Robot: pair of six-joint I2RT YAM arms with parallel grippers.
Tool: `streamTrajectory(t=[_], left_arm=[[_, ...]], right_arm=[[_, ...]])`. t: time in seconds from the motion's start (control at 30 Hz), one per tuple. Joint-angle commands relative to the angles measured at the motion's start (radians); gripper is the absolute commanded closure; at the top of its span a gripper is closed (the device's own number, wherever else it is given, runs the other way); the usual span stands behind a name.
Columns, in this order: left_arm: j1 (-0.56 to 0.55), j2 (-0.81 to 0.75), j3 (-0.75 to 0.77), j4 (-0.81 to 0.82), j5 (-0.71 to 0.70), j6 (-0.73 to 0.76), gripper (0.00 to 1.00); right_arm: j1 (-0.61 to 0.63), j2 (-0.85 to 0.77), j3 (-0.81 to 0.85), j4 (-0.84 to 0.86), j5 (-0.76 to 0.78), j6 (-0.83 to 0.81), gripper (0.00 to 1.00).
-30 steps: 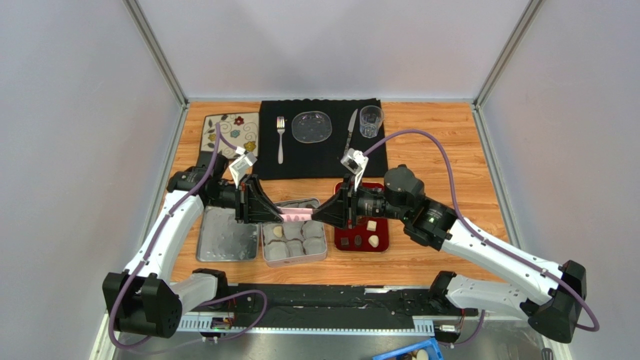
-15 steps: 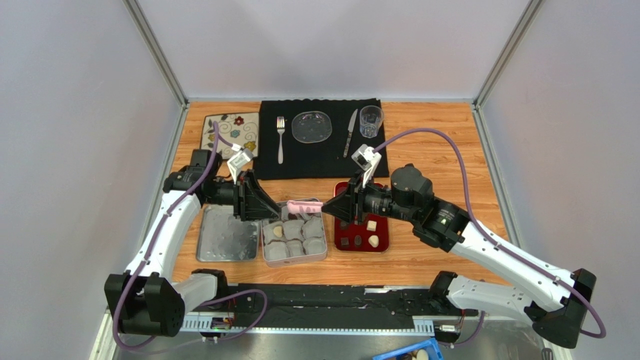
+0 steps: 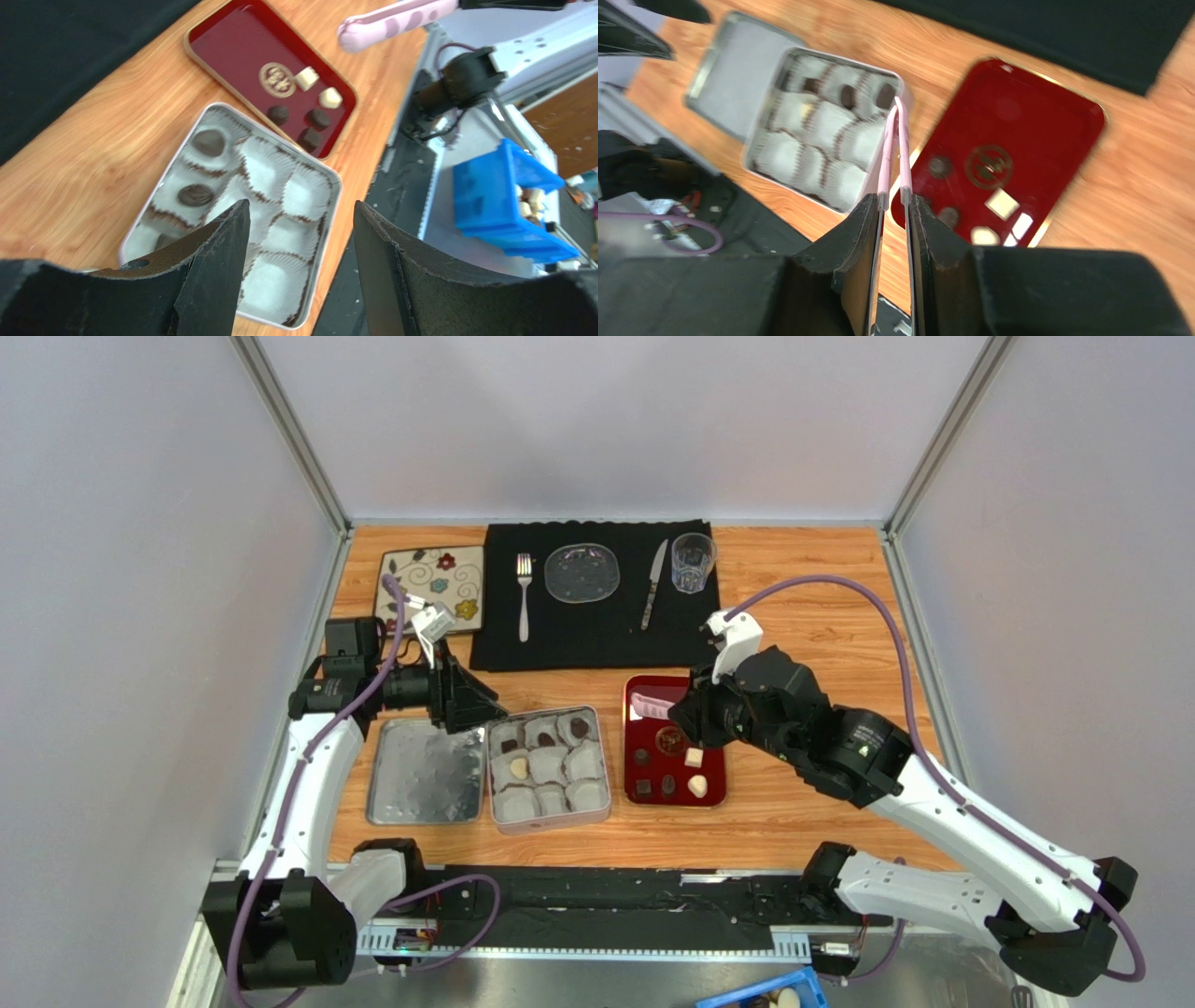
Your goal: Pack the chocolate
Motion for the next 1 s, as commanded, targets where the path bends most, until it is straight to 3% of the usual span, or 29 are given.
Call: streamTrajectory(t=[0.0,0.63,0.97], left_arm=[[0.004,0.011,-0.037,0.015,-0.143,0.006,0.36],[0.003,0.002,-0.127,-0.050,-0.112,0.100,0.36],[0.004,-0.017,-0.119,-0.076,-0.088,0.113,0.36]], right_arm=[[-0.009,0.022,0.031,-0.127,0.135,0.033,1.00],[-0.098,0.074,-0.112,-0.149,0.118,0.111,0.97],[-0.127,0.137,-0.096,-0.153,0.147,0.108,0.94]])
